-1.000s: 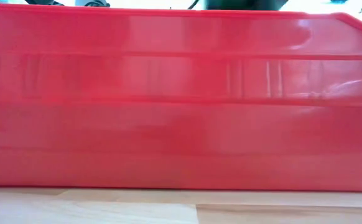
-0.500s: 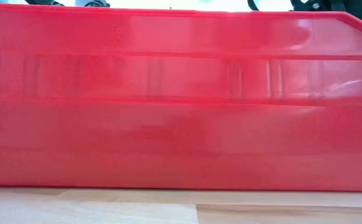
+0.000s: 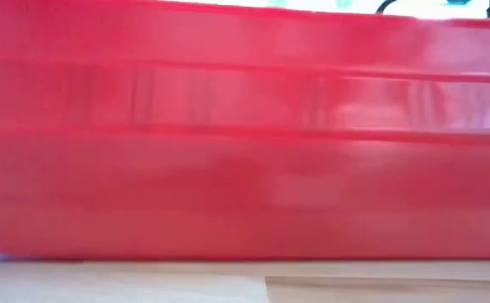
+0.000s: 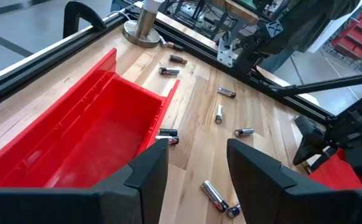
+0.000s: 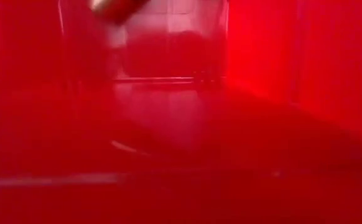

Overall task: Sort batteries
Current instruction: Put the brown battery into the bottom red bin

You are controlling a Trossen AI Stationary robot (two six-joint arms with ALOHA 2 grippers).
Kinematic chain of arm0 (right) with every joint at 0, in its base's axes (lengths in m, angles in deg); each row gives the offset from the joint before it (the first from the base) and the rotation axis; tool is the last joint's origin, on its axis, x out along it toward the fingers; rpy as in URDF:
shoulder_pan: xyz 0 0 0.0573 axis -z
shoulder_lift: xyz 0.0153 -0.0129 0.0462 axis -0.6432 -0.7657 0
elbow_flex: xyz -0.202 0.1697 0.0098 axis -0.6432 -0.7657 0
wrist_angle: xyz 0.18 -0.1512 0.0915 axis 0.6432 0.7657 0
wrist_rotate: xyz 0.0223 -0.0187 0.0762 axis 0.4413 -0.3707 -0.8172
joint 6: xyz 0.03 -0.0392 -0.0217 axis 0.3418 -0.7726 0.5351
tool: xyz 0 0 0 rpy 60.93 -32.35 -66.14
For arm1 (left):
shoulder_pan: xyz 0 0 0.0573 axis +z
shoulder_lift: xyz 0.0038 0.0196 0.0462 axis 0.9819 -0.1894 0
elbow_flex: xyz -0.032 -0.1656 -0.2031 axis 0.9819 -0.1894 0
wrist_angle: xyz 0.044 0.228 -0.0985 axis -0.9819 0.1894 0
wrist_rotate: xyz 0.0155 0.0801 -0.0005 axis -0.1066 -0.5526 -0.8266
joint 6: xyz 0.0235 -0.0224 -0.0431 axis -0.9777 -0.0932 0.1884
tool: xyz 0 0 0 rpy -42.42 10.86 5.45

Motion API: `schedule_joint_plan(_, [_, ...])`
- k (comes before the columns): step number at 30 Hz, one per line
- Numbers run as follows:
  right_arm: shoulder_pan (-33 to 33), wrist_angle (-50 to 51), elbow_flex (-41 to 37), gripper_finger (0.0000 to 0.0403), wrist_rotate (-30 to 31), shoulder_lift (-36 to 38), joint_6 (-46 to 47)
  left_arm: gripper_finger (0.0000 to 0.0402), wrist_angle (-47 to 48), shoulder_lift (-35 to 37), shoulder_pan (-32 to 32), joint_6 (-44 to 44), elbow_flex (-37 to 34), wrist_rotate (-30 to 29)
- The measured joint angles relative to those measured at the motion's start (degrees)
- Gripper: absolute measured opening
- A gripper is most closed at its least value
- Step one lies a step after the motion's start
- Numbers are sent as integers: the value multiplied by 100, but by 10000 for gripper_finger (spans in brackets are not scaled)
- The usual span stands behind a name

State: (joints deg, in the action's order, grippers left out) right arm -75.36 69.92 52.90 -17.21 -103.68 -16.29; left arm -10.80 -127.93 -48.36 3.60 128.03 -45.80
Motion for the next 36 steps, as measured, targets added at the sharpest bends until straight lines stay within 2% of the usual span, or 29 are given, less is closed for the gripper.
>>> schedule_joint_plan(5, [-52,-35,-127,180,72,-3,294,156,-4,0,0,28,0,-40])
schedule_joint_plan(10, [24,-186,-8,130,180,-20,135,156,-6,0,-2,153,0,-117])
schedule_joint_plan(17, [191,-207,5,30,118,29,243,156,-6,0,-2,130,2,-144])
schedule_joint_plan(20, [205,-105,-9,30,284,148,537,156,-6,0,-2,40,2,-144])
schedule_joint_plan(28, [426,951,-10,30,453,789,1015,156,-3,13,0,-258,2,-146])
schedule_joint_plan(33, [561,1662,-7,30,380,1420,1450,156,32,193,60,-532,4,-149])
schedule_joint_plan(36, [603,1591,-4,30,292,1937,1892,156,116,330,122,-625,4,-228])
